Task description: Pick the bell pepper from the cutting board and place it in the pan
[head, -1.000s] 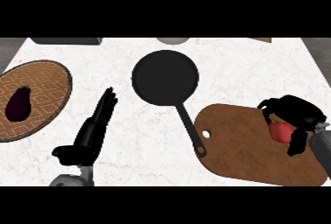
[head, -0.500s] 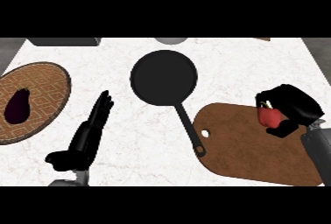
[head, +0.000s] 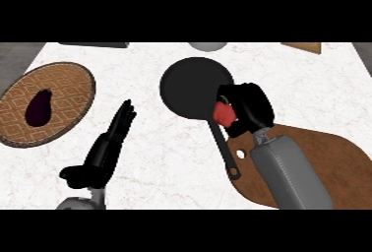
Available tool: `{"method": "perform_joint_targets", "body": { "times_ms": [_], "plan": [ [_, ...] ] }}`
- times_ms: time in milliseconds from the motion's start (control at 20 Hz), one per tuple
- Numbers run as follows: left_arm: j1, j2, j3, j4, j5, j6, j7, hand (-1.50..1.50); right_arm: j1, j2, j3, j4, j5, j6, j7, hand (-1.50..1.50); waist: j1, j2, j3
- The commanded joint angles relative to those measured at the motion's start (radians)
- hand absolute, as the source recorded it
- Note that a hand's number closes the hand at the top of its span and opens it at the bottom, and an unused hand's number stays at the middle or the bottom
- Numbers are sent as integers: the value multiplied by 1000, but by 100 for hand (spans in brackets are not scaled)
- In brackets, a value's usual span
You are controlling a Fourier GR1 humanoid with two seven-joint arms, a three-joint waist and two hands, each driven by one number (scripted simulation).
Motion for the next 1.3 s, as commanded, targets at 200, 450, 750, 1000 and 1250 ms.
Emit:
{"method": "perform_joint_targets", "body": {
  "times_ms": [200, 450, 750, 1000, 1250],
  "plan": [
    [-30, -4, -32, 24, -5, -35, -8, 0, -153, 64, 158, -54, -89, -210, 548, 150, 61, 16, 4],
    [-67, -38, -42, 38, -11, -15, 10, 0, -299, 65, 261, -7, -112, -359, 871, 150, 59, 23, 3],
    [-57, -10, -12, 5, -6, -13, 38, 0, -387, 65, 383, 199, -101, -603, 1041, 150, 27, 27, 5],
    [-78, -27, 5, 48, 0, -7, 18, 0, -479, 65, 396, 376, 10, -655, 1062, 150, -3, 28, 4],
    [-45, -33, -2, 44, -18, 7, -9, 0, -506, 65, 321, 515, 69, -822, 1008, 150, -10, 32, 6]
  ]
}}
